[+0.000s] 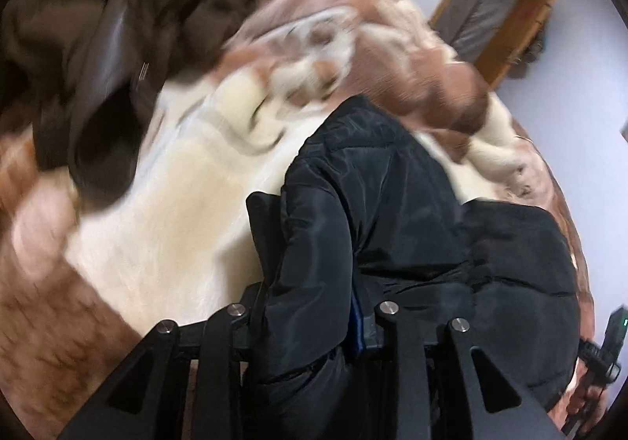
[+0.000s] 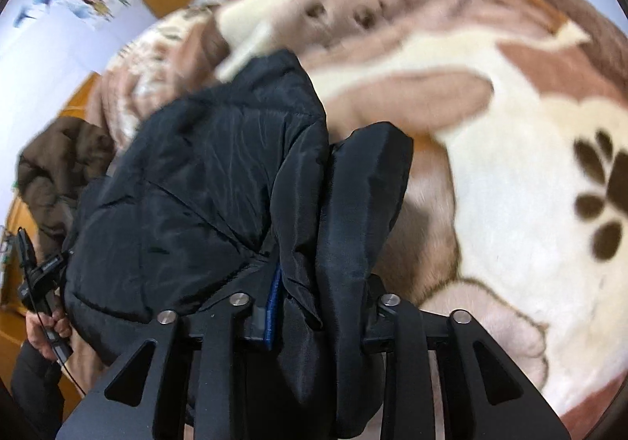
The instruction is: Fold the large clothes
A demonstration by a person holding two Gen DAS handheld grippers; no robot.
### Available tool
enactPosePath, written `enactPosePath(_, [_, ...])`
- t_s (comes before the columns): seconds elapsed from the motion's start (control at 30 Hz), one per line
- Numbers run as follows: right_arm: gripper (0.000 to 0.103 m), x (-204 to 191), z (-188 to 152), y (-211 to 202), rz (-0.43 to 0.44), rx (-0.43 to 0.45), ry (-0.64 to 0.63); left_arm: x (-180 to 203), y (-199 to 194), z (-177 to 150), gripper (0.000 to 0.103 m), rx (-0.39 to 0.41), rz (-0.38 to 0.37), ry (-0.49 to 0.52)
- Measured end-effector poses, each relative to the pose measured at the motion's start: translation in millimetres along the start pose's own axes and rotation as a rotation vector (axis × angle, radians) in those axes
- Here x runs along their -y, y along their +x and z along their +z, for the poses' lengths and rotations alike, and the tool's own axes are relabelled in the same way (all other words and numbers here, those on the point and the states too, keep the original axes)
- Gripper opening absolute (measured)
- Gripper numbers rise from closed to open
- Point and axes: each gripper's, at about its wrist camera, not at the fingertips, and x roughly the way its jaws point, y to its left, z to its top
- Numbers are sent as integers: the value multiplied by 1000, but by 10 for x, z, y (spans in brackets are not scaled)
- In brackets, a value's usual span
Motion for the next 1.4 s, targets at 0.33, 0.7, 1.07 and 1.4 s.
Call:
enactPosePath(0.33, [53,28,8,-274,-52,-13,-22,-132,-73,-36,60,6,19,-79])
enactPosePath(0.7, [54,-465,134,-605,-147,141,-196,199,-481,186,58,132,-66,-32])
enactPosePath(1.07, [54,-284,142,144,-172,-8,-189,269,280,49,59,43,-21,22])
enactPosePath(1.4, [54,-293,111,-158,-173,38,-160,377,65,53,57,49,35,27])
